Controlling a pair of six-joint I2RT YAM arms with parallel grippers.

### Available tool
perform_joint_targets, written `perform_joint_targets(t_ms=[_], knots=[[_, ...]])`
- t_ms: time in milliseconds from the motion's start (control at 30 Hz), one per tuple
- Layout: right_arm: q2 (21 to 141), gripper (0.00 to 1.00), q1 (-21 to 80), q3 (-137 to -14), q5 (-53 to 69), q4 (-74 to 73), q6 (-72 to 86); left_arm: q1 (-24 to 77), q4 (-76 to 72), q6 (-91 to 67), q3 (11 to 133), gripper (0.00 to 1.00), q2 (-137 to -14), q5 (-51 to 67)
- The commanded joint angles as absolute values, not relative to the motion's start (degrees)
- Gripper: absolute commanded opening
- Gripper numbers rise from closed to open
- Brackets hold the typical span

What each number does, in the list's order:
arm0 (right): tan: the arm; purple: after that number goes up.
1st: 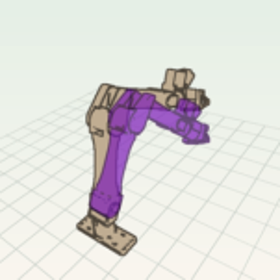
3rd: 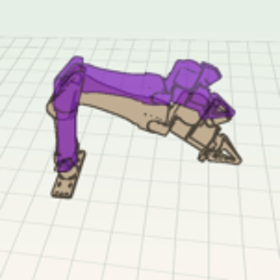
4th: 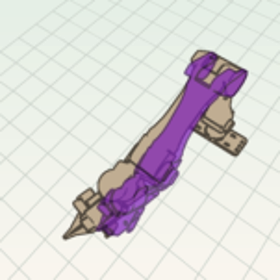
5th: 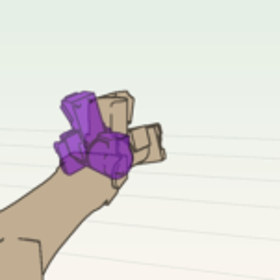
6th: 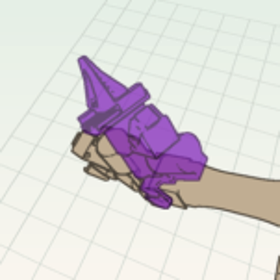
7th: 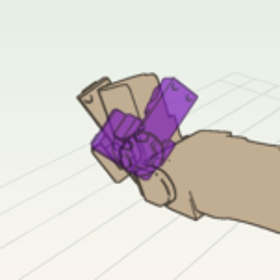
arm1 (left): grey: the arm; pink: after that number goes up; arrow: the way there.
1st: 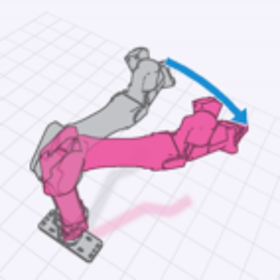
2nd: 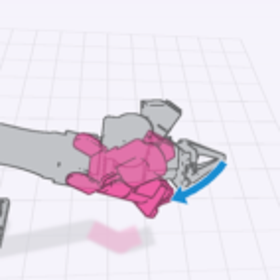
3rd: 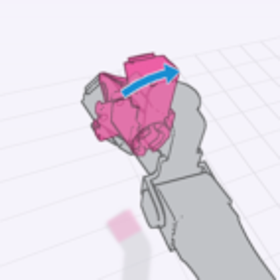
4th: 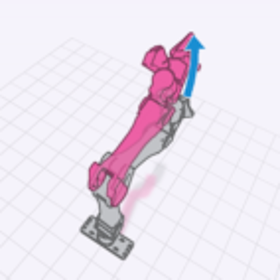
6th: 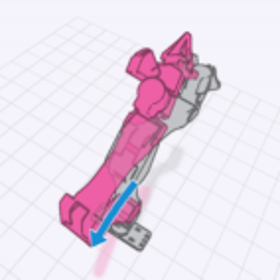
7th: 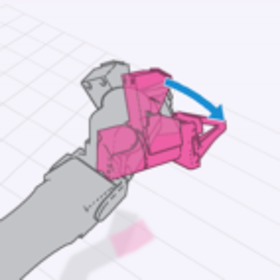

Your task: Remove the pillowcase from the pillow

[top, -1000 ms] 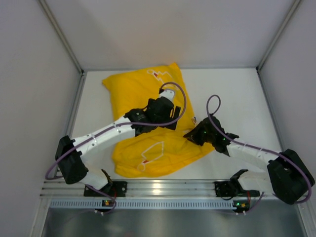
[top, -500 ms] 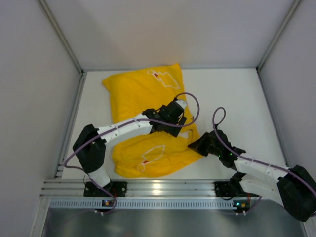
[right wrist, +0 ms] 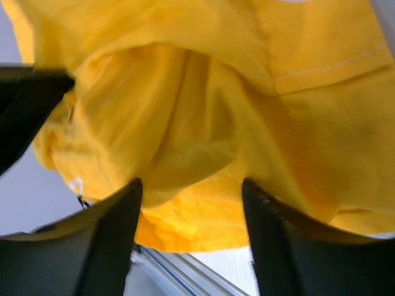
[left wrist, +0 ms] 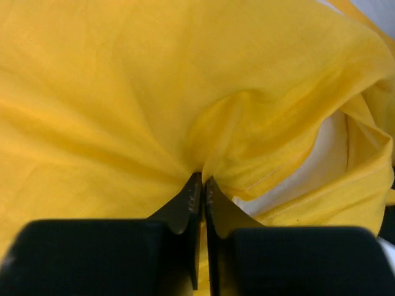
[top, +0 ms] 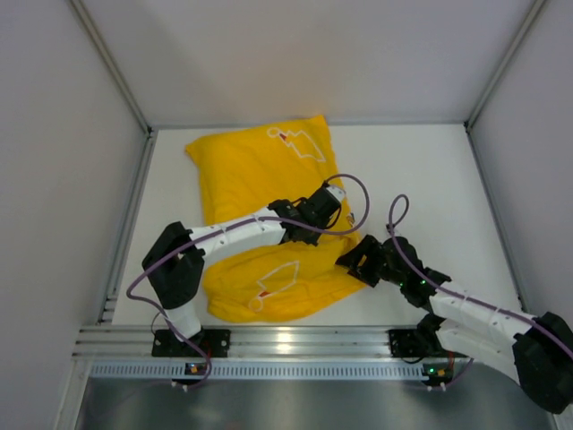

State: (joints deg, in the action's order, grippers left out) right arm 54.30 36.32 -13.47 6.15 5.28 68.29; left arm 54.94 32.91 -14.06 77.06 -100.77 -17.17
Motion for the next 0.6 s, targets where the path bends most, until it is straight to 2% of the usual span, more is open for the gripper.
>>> perform_joint_targets(t_ms=[0, 67, 200, 567], knots=[[48.2, 0.67, 37.2, -16.3, 6.6, 0.4, 63.8, 54.9, 31.9, -14.2, 76.8, 0.0, -98.9, -20.6], [44.8, 0.82, 37.2, -18.2, 4.4, -5.8, 62.2, 54.9, 31.7, -14.9, 76.5, 0.0, -97.9, -22.4], [43.3, 0.91, 37.0, -22.5, 2.3, -8.0, 61.3, 54.9, 31.1, -16.0, 76.4, 0.0, -96.8, -22.9], [63.9, 0.85, 36.8, -33.7, 1.3, -6.7, 66.5, 55.2, 27.2, -18.7, 76.1, 0.0, -91.5, -22.8]])
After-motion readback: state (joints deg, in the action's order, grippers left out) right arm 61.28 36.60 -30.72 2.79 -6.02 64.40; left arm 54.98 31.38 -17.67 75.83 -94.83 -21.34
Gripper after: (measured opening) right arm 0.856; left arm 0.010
